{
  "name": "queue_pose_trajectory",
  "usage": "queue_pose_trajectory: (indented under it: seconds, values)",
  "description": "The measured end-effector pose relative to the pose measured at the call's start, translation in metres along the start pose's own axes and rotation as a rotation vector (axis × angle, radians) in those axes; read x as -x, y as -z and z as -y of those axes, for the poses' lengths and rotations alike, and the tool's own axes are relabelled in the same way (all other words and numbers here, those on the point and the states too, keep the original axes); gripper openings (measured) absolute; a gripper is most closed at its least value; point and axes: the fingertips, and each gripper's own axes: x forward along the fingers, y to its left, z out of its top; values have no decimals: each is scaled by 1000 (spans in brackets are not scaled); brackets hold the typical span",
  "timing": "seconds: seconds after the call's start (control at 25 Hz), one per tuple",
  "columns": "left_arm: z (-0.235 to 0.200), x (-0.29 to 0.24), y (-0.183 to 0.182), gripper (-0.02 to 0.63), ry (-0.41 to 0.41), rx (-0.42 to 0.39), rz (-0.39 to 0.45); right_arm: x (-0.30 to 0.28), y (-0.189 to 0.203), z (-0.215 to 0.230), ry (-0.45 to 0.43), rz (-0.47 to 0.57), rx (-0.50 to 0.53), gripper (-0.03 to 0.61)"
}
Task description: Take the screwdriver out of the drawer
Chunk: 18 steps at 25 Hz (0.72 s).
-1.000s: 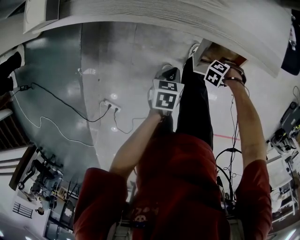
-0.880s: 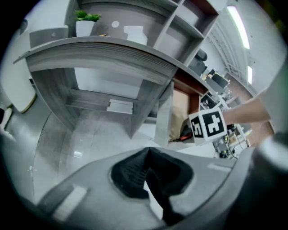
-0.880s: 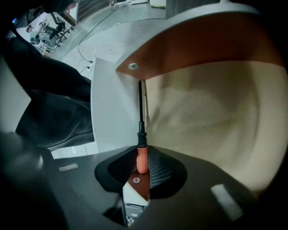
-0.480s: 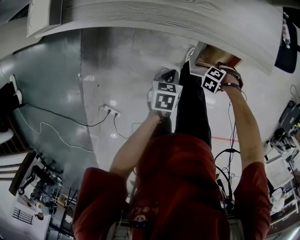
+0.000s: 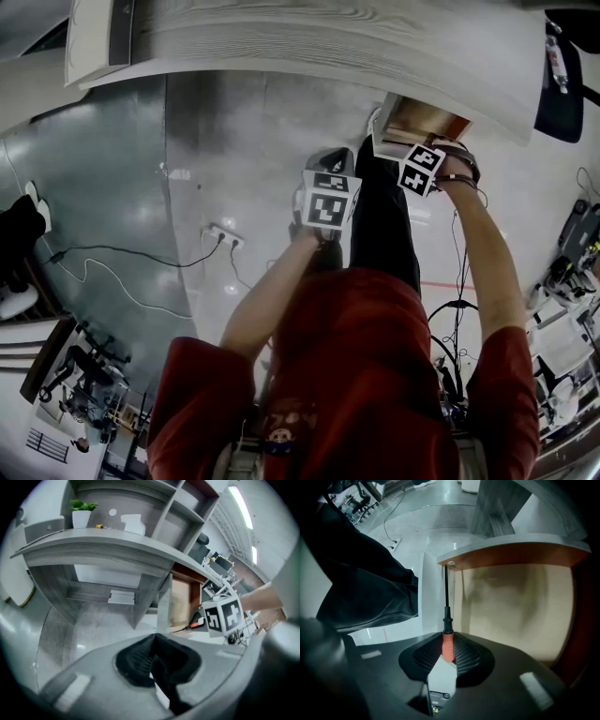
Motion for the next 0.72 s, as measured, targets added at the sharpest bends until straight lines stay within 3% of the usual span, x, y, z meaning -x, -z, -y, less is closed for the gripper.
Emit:
queue_pose_trajectory:
  seconds: [0.4,0.72]
  values:
    - [13,16,-11,0,-3,-33,12,24,11,-6,30,38,-31,71]
    - [24,29,-15,0,4,-69,10,53,8,-11,68,154,-128,72]
